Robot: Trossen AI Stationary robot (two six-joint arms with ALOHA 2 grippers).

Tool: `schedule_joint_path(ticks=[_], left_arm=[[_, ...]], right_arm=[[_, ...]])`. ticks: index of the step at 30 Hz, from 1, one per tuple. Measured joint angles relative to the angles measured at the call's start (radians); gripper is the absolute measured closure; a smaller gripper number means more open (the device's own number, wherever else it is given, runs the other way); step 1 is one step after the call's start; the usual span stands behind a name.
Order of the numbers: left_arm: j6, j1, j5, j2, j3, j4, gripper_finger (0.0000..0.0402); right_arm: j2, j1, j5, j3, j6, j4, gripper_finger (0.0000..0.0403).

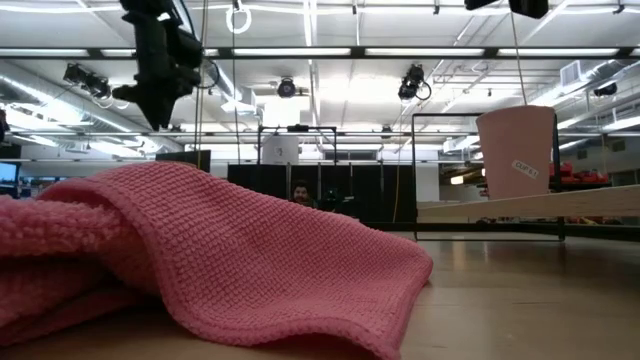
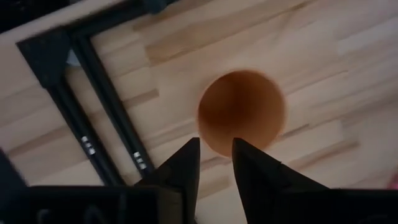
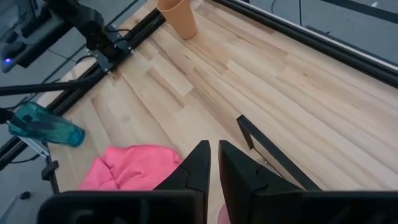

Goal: Stack small to large cups/mugs on shelf
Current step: Put the orange cup on the shelf

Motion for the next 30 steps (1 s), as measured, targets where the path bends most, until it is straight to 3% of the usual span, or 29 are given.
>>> schedule_joint_path(ticks=[16, 30], left_arm=[[-0.045, -0.018, -0.042, 0.004, -0.241, 0.237, 0.0268], [-0.088, -0.019, -0.060, 0.043, -0.263, 0.274, 0.0239]], right_arm=[[0.013, 0.000, 0.000, 0.000, 0.007, -0.003, 0.0362], [0.013, 0.000, 0.000, 0.000, 0.011, -0.003, 0.0362]])
